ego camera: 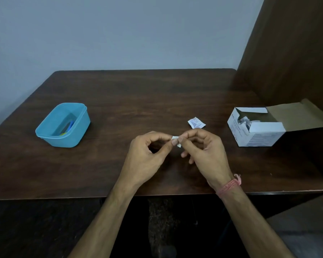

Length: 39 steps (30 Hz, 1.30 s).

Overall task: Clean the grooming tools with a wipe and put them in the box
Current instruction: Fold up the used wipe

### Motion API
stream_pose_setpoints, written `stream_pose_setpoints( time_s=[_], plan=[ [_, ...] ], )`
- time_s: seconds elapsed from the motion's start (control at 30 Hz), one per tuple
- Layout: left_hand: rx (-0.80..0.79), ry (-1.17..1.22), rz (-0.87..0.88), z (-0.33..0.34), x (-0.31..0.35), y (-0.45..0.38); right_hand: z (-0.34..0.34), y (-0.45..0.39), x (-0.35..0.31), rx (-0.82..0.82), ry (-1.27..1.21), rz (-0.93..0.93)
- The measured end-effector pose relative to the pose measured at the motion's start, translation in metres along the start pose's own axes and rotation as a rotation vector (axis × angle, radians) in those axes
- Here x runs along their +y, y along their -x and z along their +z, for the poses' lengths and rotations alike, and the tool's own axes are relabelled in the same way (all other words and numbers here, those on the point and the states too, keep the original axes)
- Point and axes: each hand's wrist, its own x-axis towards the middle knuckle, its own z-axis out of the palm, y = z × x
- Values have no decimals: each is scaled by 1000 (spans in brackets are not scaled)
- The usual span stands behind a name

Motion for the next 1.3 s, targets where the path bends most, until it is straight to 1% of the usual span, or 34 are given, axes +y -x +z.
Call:
stream_pose_setpoints(
  time_s=[0.1, 0.27, 0.37, 0.43, 0.5, 0.53, 0.6, 0.7, 0.83, 1.1, 1.2, 1.3],
  plan=[
    [21, 0, -8, 0, -1, 0, 1, 0, 0, 19, 47, -17],
    [24, -32, -31, 2, 5, 3, 0, -1, 1, -31, -37, -23],
    [14, -37, -38, 2, 5, 3, -2, -2, 3, -27, -84, -31],
    [23, -44, -53, 3, 7, 2, -2, -3, 5, 29, -103, -41],
    [71, -60, -95, 7, 10, -5, 0, -5, 6, 134, -112, -53],
    [100, -100, -124, 9, 12, -12, 0, -7, 6, 189, -126, -55],
    [124, -263, -161, 18, 16, -31, 1, -8, 6, 289, -150, -59],
    [69, -458, -116, 41, 20, -60, 0, -9, 6, 402, -151, -48],
    [53, -561, -73, 71, 22, -81, 0, -7, 5, 493, -163, -14],
    [118, -530, -73, 82, 19, -87, 1, -8, 3, 515, -142, -14],
    [141, -465, -88, 81, 18, -84, 2, -9, 2, 525, -154, -16],
    [139, -390, -78, 73, 19, -76, 2, -8, 1, 497, -159, -16]
  ],
)
